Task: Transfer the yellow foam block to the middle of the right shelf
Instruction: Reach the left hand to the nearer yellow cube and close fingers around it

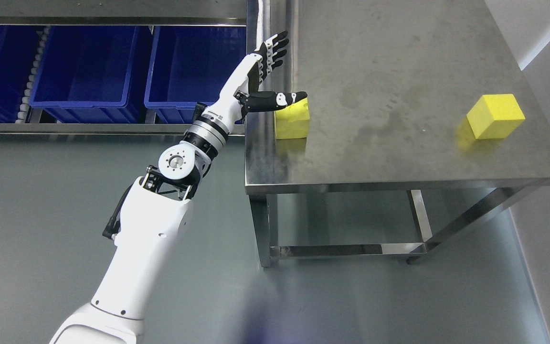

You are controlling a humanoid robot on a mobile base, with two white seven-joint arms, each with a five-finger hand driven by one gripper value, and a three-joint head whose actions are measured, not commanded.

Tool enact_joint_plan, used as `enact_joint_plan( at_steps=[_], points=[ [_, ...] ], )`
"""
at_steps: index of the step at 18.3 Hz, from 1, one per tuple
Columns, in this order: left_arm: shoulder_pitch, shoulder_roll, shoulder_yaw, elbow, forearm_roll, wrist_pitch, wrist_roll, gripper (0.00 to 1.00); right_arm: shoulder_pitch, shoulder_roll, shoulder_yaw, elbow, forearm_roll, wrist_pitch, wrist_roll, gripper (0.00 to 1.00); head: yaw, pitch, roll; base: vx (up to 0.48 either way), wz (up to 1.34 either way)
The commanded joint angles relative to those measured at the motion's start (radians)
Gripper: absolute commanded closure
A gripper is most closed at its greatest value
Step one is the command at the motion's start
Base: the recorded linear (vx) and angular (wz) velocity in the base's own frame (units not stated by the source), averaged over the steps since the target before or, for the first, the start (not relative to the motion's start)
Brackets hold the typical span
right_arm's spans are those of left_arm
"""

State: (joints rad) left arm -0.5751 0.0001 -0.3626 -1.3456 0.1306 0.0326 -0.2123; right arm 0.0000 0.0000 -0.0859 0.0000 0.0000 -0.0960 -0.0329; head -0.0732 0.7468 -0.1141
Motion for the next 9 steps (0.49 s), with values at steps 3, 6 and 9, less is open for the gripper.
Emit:
enact_joint_plan(
  at_steps=[3,6,9],
  points=[
    [0.020,0.017,-0.039,0.002,-0.091,0.004,-0.009,0.00,0.002,-0.017,0.000,-0.017,0.003,0.001,-0.001,0.00,0.0000,0.000,0.000,0.000,0.00],
    [0.055,0.017,-0.048,0.002,-0.112,-0.002,-0.004,0.01,0.002,-0.017,0.000,-0.017,0.003,0.001,-0.001,0.00,0.0000,0.000,0.000,0.000,0.00],
    [0.064,0.017,-0.056,0.002,-0.172,0.000,-0.005,0.01,0.002,-0.017,0.000,-0.017,0.003,0.001,-0.001,0.00,0.0000,0.000,0.000,0.000,0.00]
  ],
)
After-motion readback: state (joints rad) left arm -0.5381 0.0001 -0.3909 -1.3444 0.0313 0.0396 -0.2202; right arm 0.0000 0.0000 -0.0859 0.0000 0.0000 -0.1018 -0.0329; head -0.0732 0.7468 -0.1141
